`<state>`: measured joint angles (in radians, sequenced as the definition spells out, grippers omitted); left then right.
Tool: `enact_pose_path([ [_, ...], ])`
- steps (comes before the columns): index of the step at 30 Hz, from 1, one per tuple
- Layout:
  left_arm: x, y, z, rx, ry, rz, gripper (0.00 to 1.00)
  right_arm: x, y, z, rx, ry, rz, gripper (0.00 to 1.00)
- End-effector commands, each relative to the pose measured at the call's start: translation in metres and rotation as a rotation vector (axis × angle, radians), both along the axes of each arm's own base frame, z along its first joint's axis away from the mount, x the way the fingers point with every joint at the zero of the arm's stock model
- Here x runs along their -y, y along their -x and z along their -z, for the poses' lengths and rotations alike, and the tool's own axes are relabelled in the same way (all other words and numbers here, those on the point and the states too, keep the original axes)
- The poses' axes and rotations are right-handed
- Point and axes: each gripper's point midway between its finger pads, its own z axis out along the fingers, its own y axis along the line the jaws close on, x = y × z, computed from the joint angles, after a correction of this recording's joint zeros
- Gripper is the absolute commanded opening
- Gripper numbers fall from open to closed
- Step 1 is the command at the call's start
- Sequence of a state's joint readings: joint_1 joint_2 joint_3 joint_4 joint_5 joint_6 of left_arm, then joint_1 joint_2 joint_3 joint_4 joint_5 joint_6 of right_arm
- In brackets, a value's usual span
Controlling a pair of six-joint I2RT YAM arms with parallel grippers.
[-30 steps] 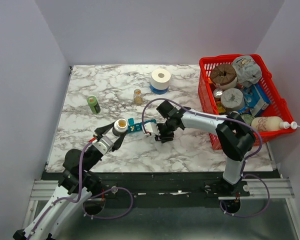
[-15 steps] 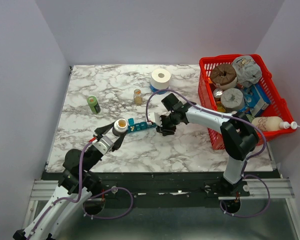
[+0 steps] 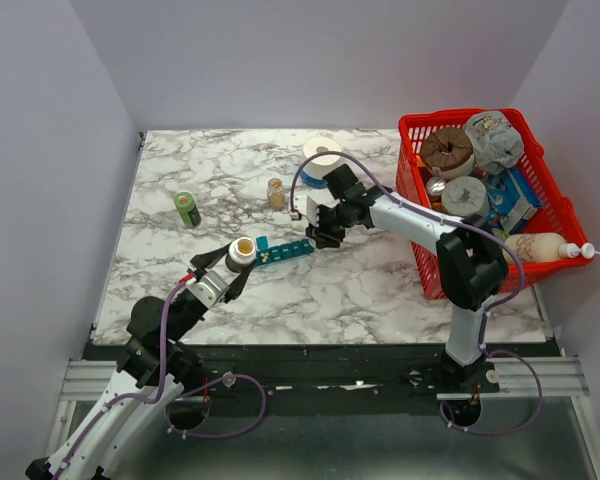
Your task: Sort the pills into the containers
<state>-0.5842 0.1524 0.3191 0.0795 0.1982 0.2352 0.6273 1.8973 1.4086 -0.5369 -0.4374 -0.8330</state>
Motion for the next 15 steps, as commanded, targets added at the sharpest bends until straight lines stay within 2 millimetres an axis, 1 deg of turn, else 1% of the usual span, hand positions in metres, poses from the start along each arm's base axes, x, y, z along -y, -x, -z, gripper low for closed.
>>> enact_pose_path([
  [1,-0.002,0.004,-0.019,0.037,0.029,0.006,0.00,-0.011,-0.002,0.014,-0.068,-0.008,0.018,0.44],
  [6,-0.001,0.004,-0.018,0.035,0.029,0.008,0.00,-0.011,-0.006,0.021,-0.083,0.018,0.037,0.46],
  [7,-0.001,0.004,-0.019,0.036,0.028,0.010,0.00,-0.010,-0.006,0.026,-0.092,0.028,0.042,0.46],
  [9,-0.001,0.004,-0.018,0.034,0.028,0.009,0.00,-0.011,-0.010,0.024,-0.090,0.032,0.050,0.47],
  [15,-0.001,0.003,-0.018,0.032,0.028,0.010,0.00,-0.012,-0.010,0.028,-0.118,0.053,0.059,0.52],
])
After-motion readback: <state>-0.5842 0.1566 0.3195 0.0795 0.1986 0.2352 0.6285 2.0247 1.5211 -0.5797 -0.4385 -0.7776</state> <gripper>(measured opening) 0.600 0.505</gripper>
